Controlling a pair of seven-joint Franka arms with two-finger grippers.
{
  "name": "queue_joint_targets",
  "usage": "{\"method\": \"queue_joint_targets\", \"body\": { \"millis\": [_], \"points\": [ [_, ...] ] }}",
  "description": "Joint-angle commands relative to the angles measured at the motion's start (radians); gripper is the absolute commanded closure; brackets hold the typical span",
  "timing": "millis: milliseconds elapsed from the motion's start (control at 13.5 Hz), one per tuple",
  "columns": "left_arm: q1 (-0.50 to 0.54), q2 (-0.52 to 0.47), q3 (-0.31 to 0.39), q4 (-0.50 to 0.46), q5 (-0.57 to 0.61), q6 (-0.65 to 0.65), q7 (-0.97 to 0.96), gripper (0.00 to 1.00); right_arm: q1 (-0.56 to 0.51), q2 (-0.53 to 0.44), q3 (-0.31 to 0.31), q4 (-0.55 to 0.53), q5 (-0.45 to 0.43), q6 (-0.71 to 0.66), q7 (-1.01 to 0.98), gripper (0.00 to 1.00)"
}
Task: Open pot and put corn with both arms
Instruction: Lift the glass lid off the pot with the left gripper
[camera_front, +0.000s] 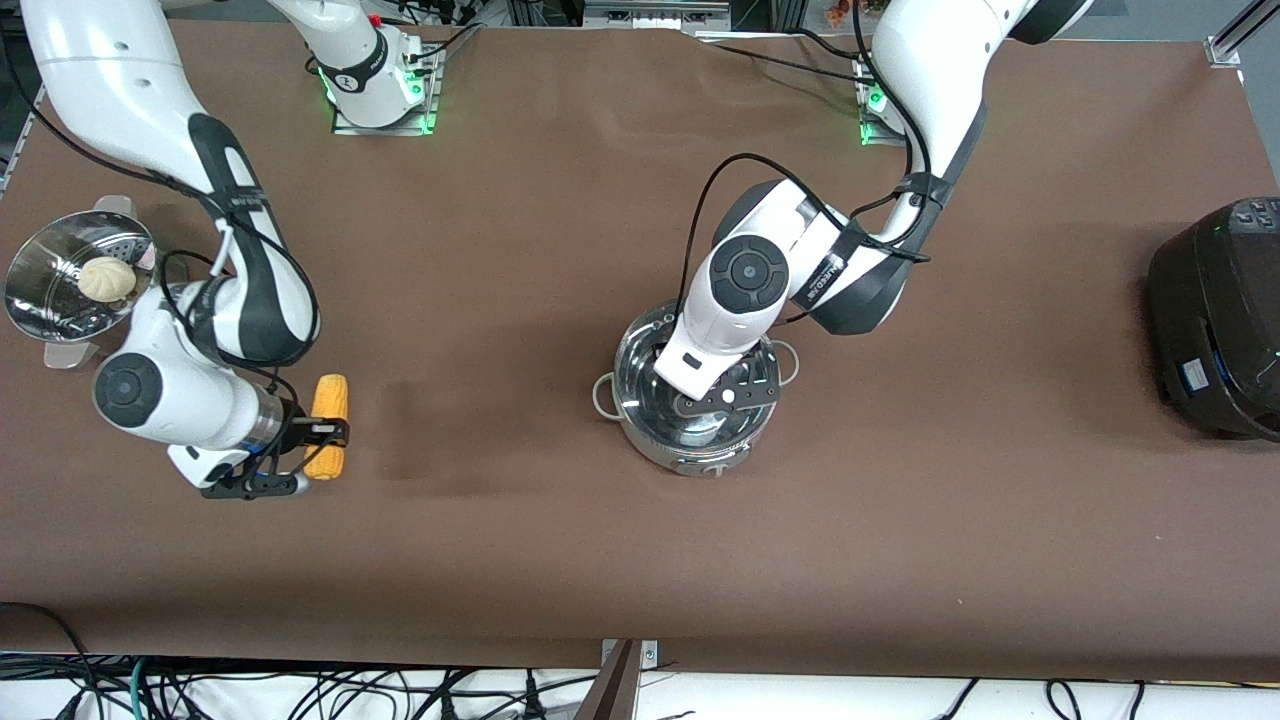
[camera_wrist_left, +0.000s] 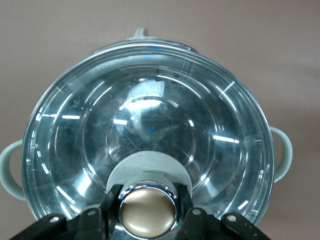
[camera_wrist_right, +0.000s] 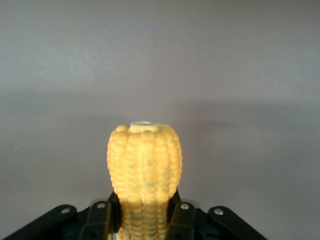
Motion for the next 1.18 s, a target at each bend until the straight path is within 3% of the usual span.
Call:
{"method": "queue_joint_targets", "body": {
  "millis": [0, 222, 591, 887, 1108],
  "points": [
    [0.012, -0.051, 0.007, 0.025, 0.024, -0.045, 0.001, 1.00, -0.008, -0.058, -0.002, 0.016, 0.004, -0.084, -0.012, 0.63],
    [0.079, -0.116, -0.001, 0.035, 0.015, -0.154, 0.053, 1.00, -0.008, -0.089, -0.007, 0.075, 0.006, -0.210, -0.013, 0.63],
    [0.284, -0.205, -0.004, 0.026, 0.007, -0.289, 0.398, 1.00, 0.000, -0.111, 0.010, 0.215, 0.084, -0.394, -0.004, 0.63],
    [0.502, -0.237, -0.004, -0.001, 0.007, -0.386, 0.757, 1.00, 0.004, -0.126, 0.162, 0.266, 0.104, -0.403, 0.124, 0.63],
    [0.599, -0.280, -0.002, -0.118, 0.022, -0.360, 0.880, 1.00, 0.058, -0.112, 0.259, 0.313, 0.099, -0.352, 0.351, 0.63]
  ]
}}
